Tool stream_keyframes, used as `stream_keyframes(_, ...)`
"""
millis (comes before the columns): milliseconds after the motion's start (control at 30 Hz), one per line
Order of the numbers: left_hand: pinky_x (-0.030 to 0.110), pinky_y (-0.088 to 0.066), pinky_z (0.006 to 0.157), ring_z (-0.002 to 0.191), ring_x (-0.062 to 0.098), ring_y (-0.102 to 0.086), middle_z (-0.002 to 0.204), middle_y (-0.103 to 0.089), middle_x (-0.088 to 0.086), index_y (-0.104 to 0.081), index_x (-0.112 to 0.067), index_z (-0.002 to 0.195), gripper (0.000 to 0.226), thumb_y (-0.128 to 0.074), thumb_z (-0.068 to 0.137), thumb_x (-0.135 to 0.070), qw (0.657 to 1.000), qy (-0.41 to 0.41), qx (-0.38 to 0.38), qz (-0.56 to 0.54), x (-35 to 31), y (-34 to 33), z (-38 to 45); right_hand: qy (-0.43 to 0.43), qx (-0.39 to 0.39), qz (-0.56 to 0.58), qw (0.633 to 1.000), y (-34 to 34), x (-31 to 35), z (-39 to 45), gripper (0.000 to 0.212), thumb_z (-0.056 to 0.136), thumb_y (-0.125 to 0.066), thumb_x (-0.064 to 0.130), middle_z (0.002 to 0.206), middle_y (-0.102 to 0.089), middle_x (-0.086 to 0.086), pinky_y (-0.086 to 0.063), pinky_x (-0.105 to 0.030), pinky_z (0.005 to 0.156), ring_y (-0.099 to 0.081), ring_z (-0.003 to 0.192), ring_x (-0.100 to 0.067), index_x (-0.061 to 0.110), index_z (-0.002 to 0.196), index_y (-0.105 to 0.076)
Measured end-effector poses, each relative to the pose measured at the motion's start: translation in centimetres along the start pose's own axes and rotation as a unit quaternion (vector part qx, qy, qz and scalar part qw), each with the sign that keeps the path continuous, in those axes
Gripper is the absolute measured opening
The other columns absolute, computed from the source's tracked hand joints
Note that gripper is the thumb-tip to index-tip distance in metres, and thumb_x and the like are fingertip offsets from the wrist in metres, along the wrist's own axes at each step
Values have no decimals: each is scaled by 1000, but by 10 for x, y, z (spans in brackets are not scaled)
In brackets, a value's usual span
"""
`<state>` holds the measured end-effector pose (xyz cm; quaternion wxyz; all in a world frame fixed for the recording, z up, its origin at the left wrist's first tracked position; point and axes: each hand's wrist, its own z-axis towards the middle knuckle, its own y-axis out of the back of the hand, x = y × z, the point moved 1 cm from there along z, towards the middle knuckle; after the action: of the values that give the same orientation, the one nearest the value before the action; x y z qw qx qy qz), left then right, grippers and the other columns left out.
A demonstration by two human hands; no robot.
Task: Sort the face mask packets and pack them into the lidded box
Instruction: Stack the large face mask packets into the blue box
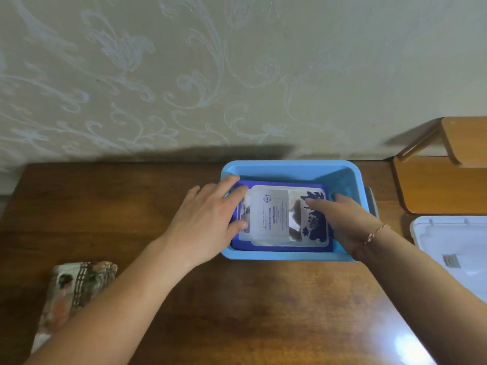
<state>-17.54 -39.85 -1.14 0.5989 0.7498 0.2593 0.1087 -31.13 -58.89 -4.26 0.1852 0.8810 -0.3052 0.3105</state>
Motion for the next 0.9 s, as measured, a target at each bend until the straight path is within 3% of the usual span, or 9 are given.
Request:
stream_keyframes(67,38,-37,110,138,20,-34,163,-7,-6,-24,-23,153,72,-57,93,-47,1000,10,9,-19,-1,-7,-5,-17,26,16,999,0,2,1,15,93,-61,13,85,-71,-10,-52,-23,44,-67,66,-19,7,106,-61)
stream_keyframes(133,33,-34,111,143,17,-27,163,-4,-9,-27,-21,152,72,-62,93,-40,999,21,8,-49,-2,-10,-6,-9,48,0,999,-1,1,1,9,95,-56,9,84,-70,-9,-50,-22,44,-66,64,-18,8,99,-64)
stream_keyframes(233,31,-35,111,142,15,-26,162,-10,-10,-32,-19,151,68,-62,93,-36,998,26,-3,-53,-3,-10,-6,-7,65,-20,998,-3,0,-1,10,96,-54,8,86,-71,-7,-52,-27,54,-67,70,-18,12,96,-63)
stream_keyframes(367,34,-42,106,135,19,-37,161,-14,-5,-28,-17,151,73,-64,91,-38,999,21,-2,-35,-6,-4,-7,-13,58,-11,998,-4,0,-2,9,96,-55,8,85,-72,-8,-51,-29,57,-68,72,-20,11,96,-63)
stream_keyframes(533,34,-46,100,131,17,-45,163,-10,-6,-21,-21,154,78,-56,92,-52,999,23,-22,-22,-5,0,-9,-21,39,-3,999,-5,1,1,27,93,-59,8,108,-70,-18,-56,-48,85,-68,97,-33,4,119,-57)
stream_keyframes(733,32,-46,97,130,16,-47,163,-6,-5,-21,-26,152,73,-51,93,-57,999,20,-27,-20,-9,0,-15,-27,36,-1,999,-2,0,1,29,92,-59,7,109,-70,-19,-56,-48,82,-68,98,-35,2,121,-56)
stream_keyframes(900,33,-44,102,136,14,-41,162,-7,-9,-29,-28,150,71,-57,90,-54,993,40,-76,-82,1,1,-30,15,27,-82,996,5,2,-8,29,90,-63,11,105,-70,-15,-57,-46,83,-70,91,-31,4,117,-55)
